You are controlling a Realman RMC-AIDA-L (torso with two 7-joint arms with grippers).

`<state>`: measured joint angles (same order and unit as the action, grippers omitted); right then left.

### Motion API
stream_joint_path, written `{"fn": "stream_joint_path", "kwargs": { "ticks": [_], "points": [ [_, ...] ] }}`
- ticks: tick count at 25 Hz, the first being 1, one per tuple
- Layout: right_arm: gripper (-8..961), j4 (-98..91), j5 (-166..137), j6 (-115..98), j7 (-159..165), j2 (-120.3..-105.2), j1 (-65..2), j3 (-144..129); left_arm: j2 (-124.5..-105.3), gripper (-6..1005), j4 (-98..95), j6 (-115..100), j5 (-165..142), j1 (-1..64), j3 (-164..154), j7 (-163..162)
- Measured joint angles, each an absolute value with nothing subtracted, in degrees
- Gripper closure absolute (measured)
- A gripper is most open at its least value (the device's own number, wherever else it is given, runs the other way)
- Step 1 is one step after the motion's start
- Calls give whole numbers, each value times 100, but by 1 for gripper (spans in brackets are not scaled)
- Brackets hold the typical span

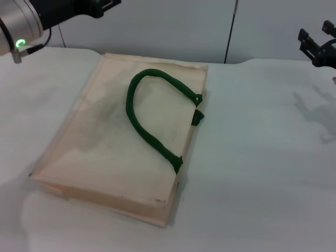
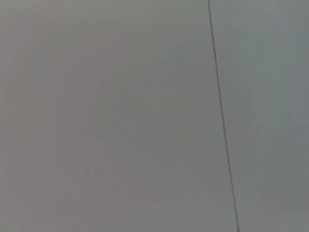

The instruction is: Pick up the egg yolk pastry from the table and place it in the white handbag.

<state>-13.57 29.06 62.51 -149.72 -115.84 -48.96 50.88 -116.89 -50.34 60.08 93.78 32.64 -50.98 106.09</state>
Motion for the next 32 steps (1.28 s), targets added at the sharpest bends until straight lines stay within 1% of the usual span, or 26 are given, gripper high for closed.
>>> {"fn": "stream_joint_path", "kwargs": {
  "ticks": [8,14,18,27,32],
  "points": [
    [348,-1169,2947,6050,-15259,-11585,-4842,5147,-11689,457,-4293,5943,9989,3400,-5035,11478],
    [348,-1138,3250,6019,-15502,-11593,-4653,5578,-11696,457,-3846,5897,11248,3166,-5046,12632],
    [348,-972,3775,6023,-16042,-11602,-4474,5628,-11699,457,-3493,5826,11937,3144,-5039,13223],
    [348,-935,4595,6039,-16388,-11601,-4244,5650,-11699,457,-3476,5587,12165,3050,-5027,13418],
    [348,-934,4815,6072,-16410,-11601,-4163,5652,-11699,457,-3650,5554,12436,2820,-5026,13487]
  ]
}}
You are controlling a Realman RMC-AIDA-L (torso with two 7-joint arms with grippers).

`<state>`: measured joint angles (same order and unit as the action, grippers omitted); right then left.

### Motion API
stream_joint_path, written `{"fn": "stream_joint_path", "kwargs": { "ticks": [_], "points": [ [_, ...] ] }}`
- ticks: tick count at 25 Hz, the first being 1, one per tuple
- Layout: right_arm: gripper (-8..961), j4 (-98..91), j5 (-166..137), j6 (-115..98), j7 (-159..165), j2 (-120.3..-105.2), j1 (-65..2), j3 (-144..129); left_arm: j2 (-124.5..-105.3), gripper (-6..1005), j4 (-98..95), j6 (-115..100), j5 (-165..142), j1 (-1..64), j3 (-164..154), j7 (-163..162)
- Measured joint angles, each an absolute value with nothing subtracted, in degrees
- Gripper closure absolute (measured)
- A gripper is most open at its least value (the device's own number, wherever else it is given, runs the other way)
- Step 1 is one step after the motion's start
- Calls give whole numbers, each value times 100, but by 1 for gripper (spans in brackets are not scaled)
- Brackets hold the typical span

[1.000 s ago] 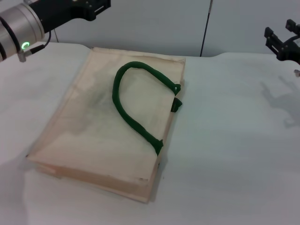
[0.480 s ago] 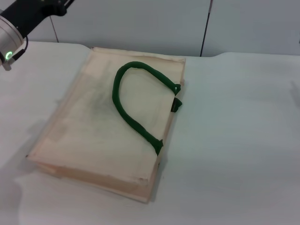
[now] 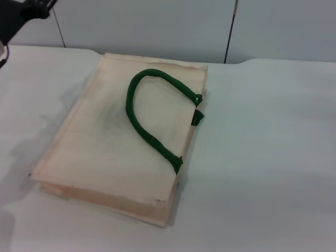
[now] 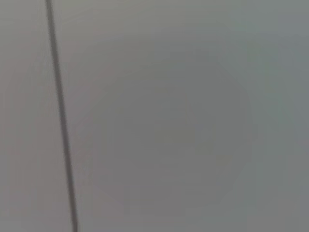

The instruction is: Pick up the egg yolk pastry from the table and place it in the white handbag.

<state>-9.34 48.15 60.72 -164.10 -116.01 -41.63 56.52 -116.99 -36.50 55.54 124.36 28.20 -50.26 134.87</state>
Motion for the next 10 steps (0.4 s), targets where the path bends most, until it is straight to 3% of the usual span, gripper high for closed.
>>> {"fn": "stream_joint_path", "kwargs": {
  "ticks": [10],
  "points": [
    [348,-902,4916,6206,-16644,-11614,-4107,5704,-11698,457,-3685,5495,12692,2726,-5020,13631]
  ]
}}
